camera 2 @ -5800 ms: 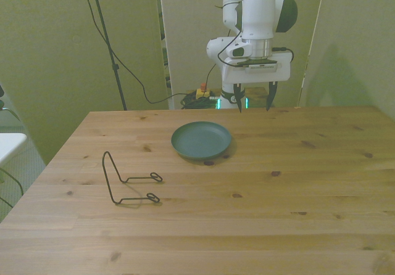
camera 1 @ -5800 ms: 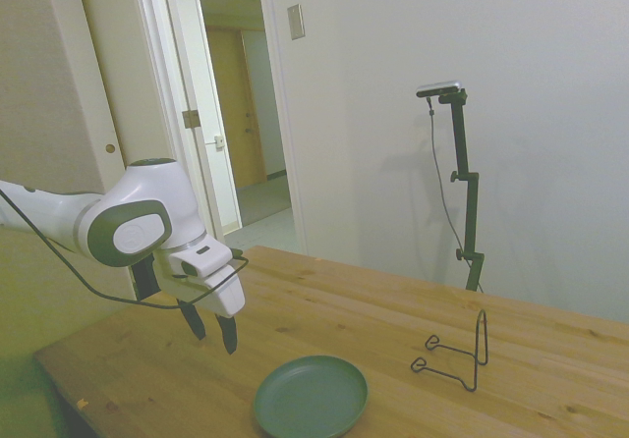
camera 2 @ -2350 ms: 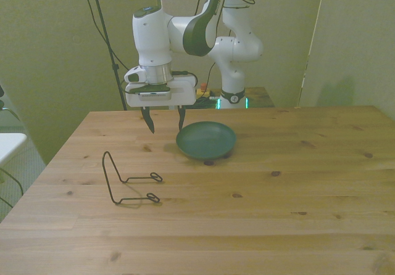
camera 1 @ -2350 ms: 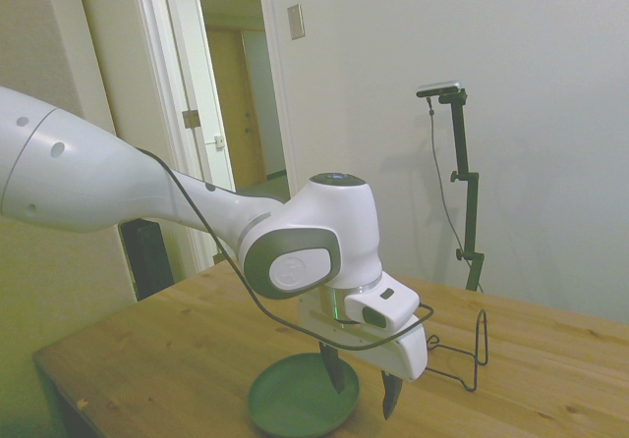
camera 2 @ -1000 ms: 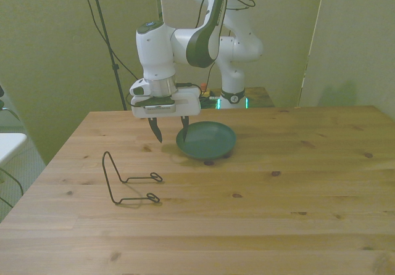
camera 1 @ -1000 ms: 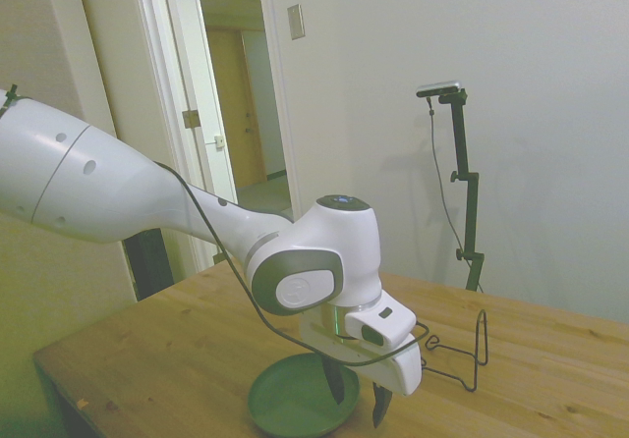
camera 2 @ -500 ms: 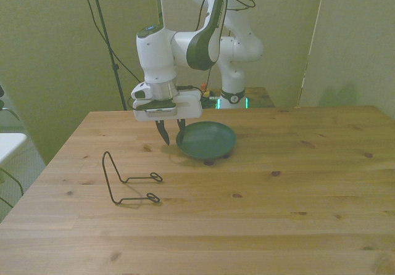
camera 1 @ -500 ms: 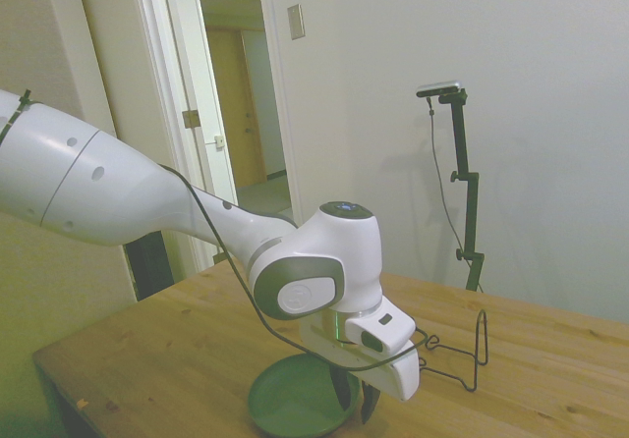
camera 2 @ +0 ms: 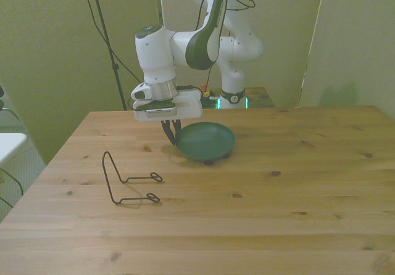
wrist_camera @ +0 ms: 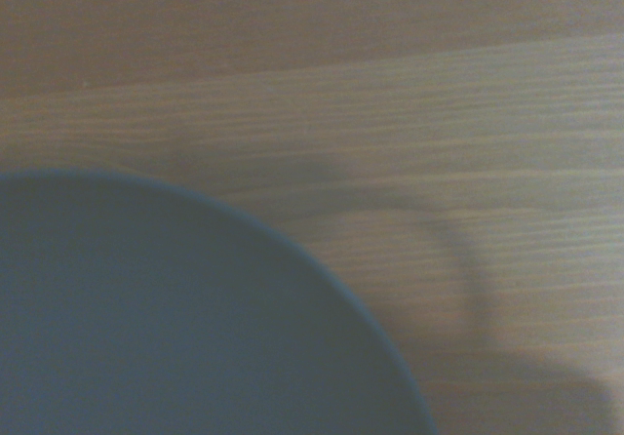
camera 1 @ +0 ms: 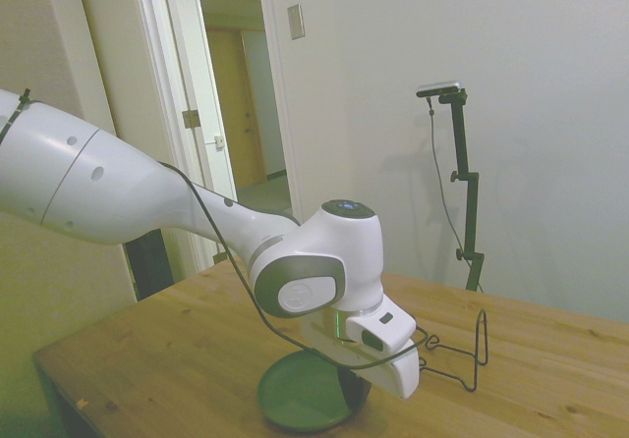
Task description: Load the plate
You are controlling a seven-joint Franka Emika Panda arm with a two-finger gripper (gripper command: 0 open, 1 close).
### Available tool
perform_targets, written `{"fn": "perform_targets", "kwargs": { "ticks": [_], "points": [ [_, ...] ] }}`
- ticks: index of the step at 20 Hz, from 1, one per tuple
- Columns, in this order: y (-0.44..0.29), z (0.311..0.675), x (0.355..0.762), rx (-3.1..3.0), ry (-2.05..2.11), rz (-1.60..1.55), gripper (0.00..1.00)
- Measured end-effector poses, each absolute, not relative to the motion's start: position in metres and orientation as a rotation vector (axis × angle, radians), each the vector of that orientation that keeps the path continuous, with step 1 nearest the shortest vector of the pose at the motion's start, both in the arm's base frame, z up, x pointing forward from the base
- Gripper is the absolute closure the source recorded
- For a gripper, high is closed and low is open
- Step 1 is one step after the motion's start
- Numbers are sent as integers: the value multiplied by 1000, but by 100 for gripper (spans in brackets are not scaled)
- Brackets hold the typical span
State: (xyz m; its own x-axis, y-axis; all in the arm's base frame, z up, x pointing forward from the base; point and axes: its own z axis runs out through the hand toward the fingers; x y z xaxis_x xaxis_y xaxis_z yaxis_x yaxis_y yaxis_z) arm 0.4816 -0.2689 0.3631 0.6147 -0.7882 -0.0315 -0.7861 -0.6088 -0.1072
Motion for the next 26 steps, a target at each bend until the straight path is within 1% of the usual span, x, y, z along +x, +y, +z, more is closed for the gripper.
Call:
{"fn": "perform_targets", "kwargs": {
  "ticks": [6,11,22,26],
  "points": [
    [-273,376,482,-2715,1322,-42,100],
    [-278,409,477,-2700,1319,-69,100],
    [-281,517,475,-2658,1324,-144,100],
    [-289,565,475,-2635,1377,-166,100]
  ]
}}
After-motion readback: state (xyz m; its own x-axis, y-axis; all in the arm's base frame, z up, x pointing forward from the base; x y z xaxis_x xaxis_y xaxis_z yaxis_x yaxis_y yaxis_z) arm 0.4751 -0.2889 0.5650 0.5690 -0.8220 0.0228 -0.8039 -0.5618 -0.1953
